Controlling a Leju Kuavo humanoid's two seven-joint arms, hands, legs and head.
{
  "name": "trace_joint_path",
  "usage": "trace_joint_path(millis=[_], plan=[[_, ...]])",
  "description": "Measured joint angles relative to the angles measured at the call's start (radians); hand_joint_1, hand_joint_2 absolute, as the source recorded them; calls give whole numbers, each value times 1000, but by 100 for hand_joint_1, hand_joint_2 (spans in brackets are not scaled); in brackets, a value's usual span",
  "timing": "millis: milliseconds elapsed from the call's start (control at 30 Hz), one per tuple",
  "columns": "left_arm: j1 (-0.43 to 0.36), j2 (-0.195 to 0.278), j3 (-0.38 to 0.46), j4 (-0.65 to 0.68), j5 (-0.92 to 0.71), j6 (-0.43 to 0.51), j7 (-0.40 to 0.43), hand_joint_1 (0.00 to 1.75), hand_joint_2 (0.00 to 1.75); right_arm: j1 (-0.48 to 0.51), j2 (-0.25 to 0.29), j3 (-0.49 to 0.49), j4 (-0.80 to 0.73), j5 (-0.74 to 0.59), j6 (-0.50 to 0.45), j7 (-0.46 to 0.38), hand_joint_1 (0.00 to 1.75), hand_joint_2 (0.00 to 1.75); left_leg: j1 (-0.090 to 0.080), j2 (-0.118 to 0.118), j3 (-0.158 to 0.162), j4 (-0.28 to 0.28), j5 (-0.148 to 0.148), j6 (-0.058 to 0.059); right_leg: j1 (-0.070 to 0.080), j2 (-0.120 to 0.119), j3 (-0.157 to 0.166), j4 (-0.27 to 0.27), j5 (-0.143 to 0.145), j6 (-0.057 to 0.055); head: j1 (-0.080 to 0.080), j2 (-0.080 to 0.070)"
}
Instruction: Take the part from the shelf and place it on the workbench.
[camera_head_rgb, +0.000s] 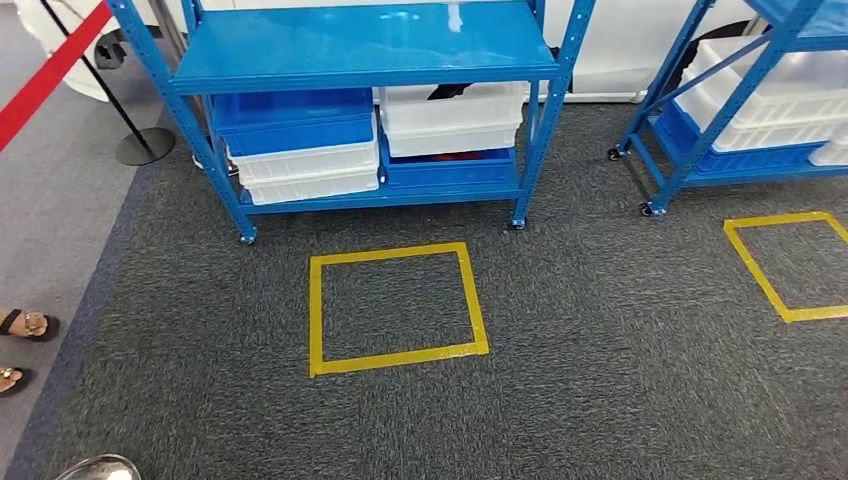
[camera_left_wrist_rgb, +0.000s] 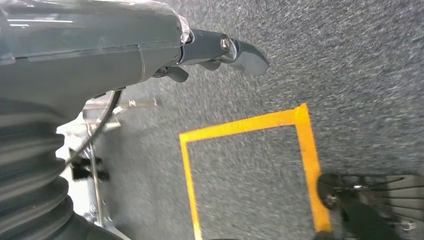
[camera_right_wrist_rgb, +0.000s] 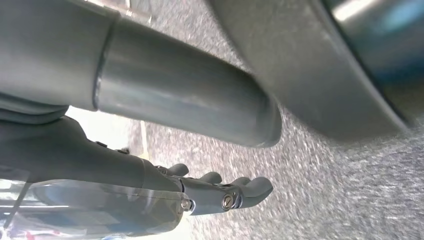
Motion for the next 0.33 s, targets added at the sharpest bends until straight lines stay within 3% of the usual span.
trace_joint_path(millis=[33,67,100,133,167,233,267,300,333], plan=[[-1,0,1,0,0,0,0,0,175,1,-1,-1,0,0,0,0,0,0,0,-14,-1,1,1,1,-2,5,-29,56,-18,2,0,0],[-1,0,2,0,0,0,0,0,175,1,-1,-3,0,0,0,-1,0,0,1,-28,-1,2,0,0,-3,7,-45,82,-16,4,0,0],[0,0,3,0,0,0,1,0,175,1,-2,-4,0,0,1,-1,0,0,2,-44,-1,4,0,-1,-5,8,-41,69,8,6,0,0],[1,-1,3,0,-1,0,1,0,175,1,-2,-5,0,0,1,-1,0,0,3,-60,0,7,-1,-3,-8,14,-20,16,48,7,0,0],[1,-1,3,0,-1,1,2,0,175,1,-2,-5,0,1,1,-2,0,0,5,-76,-1,12,-3,-7,-14,35,10,-52,85,9,0,0],[-1,-3,4,0,-2,2,2,0,175,4,-2,-6,0,3,-1,-4,0,0,5,-103,-12,26,-7,-19,-21,91,50,-155,124,10,0,0],[-2,-3,4,0,-2,3,2,0,131,4,-2,-7,1,3,-2,-5,0,0,6,-113,-19,29,-7,-26,-22,109,54,-170,124,8,0,0],[-2,-3,4,0,-3,4,2,0,87,4,-1,-8,1,3,-3,-7,0,0,6,-124,-24,29,-4,-33,-20,110,53,-172,123,4,0,0],[-1,-3,4,0,-3,5,2,0,58,3,-1,-8,1,3,-4,-8,0,0,8,-129,-27,27,-3,-36,-19,103,52,-170,124,2,0,0]])
